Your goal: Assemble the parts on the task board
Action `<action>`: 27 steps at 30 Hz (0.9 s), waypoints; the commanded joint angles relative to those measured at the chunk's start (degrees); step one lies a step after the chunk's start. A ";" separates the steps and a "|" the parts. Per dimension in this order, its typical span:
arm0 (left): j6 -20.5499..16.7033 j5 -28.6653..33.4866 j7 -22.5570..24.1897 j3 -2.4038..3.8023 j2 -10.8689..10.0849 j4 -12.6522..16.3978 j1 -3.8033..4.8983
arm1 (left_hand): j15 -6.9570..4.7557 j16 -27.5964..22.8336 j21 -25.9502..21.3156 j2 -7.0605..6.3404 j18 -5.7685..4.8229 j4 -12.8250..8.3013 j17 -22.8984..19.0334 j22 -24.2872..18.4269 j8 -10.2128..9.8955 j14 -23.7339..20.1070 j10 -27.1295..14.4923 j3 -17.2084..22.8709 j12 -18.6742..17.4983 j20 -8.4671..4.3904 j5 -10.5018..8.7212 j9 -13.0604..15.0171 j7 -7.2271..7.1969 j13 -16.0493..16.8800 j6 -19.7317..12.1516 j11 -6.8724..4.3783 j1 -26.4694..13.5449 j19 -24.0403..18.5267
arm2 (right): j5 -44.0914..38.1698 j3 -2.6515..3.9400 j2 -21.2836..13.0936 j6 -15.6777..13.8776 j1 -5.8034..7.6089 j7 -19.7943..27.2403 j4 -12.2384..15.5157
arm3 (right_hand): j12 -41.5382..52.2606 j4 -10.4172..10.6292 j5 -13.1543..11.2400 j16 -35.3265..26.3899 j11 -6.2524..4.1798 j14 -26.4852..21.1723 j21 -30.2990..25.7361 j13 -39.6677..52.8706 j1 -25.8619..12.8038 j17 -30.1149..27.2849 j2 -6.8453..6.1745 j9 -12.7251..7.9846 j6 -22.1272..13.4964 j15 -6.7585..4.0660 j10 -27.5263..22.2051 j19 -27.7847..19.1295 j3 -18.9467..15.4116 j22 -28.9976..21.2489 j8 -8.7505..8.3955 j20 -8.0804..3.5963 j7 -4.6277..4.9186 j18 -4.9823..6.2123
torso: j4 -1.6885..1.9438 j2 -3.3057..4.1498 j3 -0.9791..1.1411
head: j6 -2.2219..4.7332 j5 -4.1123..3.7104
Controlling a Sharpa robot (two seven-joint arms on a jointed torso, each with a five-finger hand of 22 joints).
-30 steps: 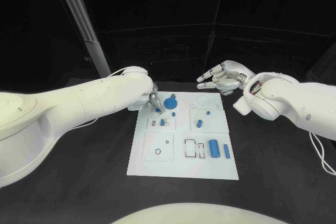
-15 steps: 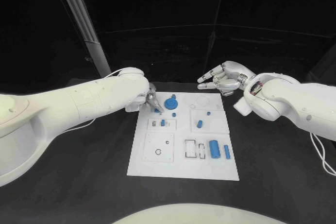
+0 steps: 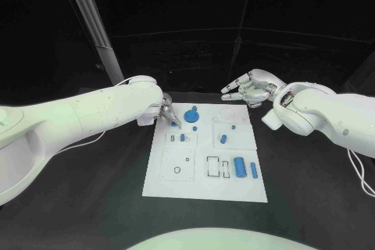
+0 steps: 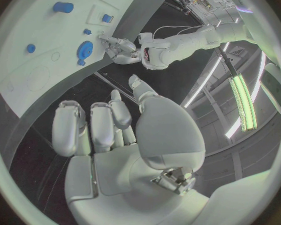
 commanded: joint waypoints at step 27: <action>2.70 3.62 -0.25 -0.06 -1.89 1.55 0.13 | 1.45 -0.28 -0.63 0.46 0.24 -18.87 10.11 5.99 -1.38 4.88 -0.63 29.02 -0.52 1.22 11.41 -8.86 2.26 -0.77 0.74 1.62 -5.08 -0.28 | 0.19 0.03 -0.03 1.35 0.11 -0.26 -0.21 | 0.12 -0.22 0.27 -0.26 0.06 1.10 -0.31 -0.02 -0.49 0.04 0.12 -0.05 0.37 -0.36 0.30 0.10 0.00 -0.03 -0.29 -0.28 0.11 0.70 | -0.06 0.04 -0.01 | 0.12 0.38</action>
